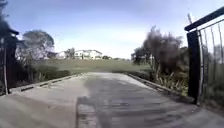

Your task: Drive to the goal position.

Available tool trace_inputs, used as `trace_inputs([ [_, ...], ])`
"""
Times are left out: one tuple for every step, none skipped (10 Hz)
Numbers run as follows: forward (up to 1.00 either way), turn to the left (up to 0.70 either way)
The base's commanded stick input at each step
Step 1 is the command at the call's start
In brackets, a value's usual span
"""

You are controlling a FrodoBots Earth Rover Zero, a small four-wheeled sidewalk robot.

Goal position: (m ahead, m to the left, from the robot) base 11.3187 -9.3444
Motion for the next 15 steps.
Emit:
trace_inputs([
  [1.00, 0.00],
  [1.00, 0.00],
  [1.00, 0.00],
  [1.00, 0.00],
  [1.00, 0.00],
  [1.00, 0.00],
  [1.00, 0.00],
  [1.00, 0.00],
  [1.00, 0.00],
  [1.00, 0.00],
  [1.00, 0.00],
  [1.00, 0.00],
  [1.00, 0.00],
  [1.00, 0.00],
  [1.00, 0.00],
])
